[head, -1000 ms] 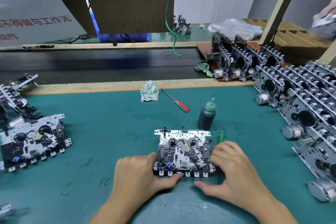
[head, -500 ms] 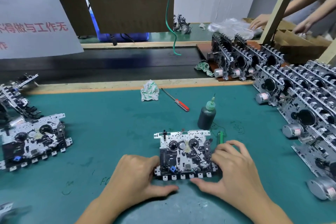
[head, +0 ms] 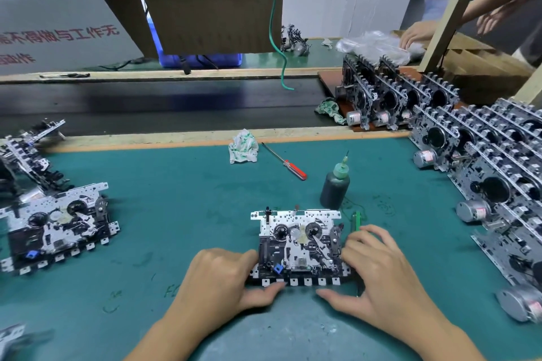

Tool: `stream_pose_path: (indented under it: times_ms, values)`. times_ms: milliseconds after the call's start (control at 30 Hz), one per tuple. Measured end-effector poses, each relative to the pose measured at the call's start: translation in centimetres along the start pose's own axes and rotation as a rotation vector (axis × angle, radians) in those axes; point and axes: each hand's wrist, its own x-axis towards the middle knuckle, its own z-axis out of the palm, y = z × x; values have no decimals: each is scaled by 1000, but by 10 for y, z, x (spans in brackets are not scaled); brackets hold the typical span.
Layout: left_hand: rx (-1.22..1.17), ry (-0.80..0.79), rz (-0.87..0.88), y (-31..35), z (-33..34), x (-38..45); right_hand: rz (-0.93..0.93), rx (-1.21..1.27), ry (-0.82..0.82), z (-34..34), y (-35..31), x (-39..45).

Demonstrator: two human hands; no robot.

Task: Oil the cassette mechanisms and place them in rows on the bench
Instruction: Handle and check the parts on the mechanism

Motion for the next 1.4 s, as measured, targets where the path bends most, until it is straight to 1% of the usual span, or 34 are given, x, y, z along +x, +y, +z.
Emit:
stream_pose_path:
  times_ms: [100,233,300,400,500,767,900,967,1033,1100,1167,1267,1333,1400]
  values:
    - [-4,13,-27,1,0,0,-8,40,-19,-2,-1,1]
    - [-54,-42,-5,2,-3,2,38,18,17,0,-4,1]
    - [-73,-56,-52,6,-3,3,52,-5,35,1,-5,0]
    - [-29,-38,-183,13,2,1,39,25,10,-1,-4,0]
    - [5,-33,-231,15,7,2,12,69,-17,-2,-3,1]
    - [-90,-149,-193,5,0,2,58,42,-15,-3,-7,1]
    - [-101,-142,-48,9,-1,-1,141,10,8,-6,-8,0]
    - [-82,-131,-32,10,-1,-1,183,13,3,-5,-10,1]
    - [-69,-137,-101,11,-1,0,167,62,-7,-4,-8,2]
    - [-63,-152,-167,12,-1,1,108,100,-18,-4,-6,2]
    - [-73,-156,-183,11,-3,1,72,98,-12,-5,-5,2]
    - [-135,-157,-229,10,-12,4,93,122,-50,-9,-9,5]
    - [-255,-100,-293,11,-17,6,144,219,-101,-15,-12,8]
    - [-418,-4,-382,9,-20,8,303,477,-147,-22,-18,14]
